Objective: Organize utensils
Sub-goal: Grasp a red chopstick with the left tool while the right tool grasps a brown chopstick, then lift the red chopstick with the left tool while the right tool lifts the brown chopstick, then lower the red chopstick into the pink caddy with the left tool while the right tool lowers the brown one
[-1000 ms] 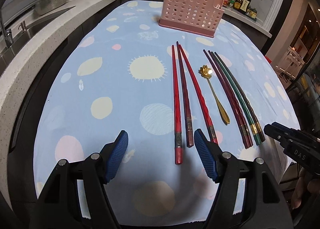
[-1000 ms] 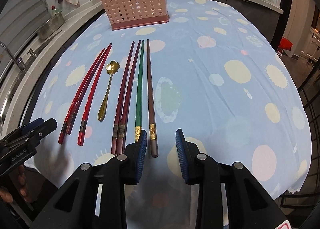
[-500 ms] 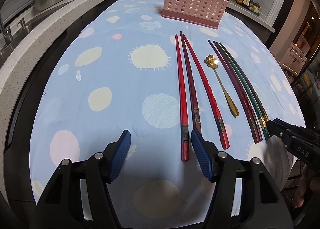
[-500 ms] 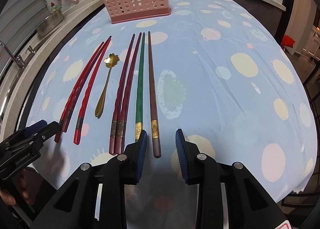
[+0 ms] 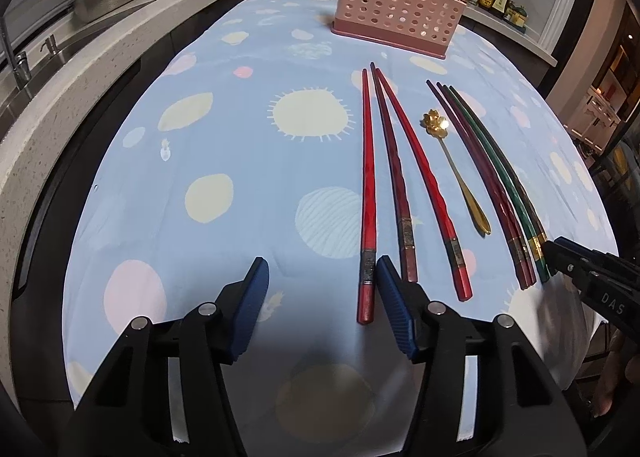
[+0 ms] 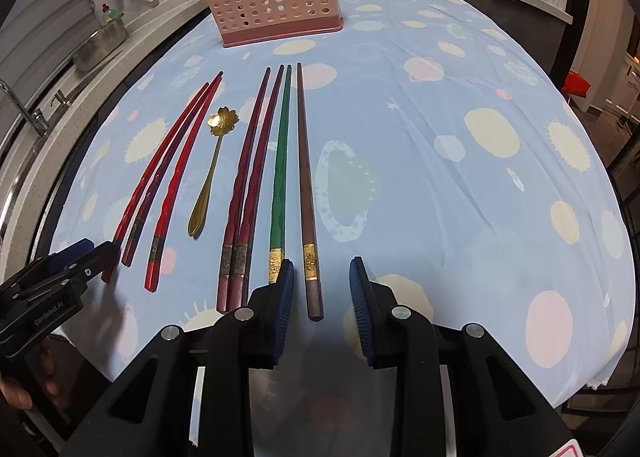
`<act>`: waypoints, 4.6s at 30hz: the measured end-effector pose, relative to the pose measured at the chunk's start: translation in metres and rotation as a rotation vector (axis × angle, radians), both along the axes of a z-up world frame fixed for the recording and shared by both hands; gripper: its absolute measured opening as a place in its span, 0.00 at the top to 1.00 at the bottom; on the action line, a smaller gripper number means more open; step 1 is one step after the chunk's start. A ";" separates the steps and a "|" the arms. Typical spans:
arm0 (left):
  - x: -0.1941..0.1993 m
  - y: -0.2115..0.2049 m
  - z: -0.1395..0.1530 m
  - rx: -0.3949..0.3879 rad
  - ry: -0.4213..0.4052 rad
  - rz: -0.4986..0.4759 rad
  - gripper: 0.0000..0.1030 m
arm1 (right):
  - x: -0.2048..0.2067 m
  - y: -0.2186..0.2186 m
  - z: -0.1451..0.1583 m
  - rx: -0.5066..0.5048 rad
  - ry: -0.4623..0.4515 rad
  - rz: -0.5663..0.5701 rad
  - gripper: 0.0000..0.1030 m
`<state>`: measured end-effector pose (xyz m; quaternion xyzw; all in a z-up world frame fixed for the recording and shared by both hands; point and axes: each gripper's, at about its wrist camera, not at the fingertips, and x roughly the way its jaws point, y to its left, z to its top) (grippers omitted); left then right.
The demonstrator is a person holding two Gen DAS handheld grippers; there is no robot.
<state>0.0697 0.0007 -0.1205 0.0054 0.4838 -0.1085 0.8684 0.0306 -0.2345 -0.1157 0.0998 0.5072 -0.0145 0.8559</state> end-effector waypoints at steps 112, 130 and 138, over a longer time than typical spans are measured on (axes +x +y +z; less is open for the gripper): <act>0.056 0.020 0.172 -0.274 -0.351 -0.001 0.93 | 0.041 -0.036 0.150 0.101 -0.367 -0.043 0.93; 0.130 -0.005 0.244 -0.331 -0.481 -0.067 0.93 | 0.118 -0.065 0.221 0.157 -0.521 -0.061 0.93; 0.175 -0.022 0.284 -0.372 -0.559 -0.090 0.93 | 0.166 -0.075 0.267 0.193 -0.633 -0.067 0.93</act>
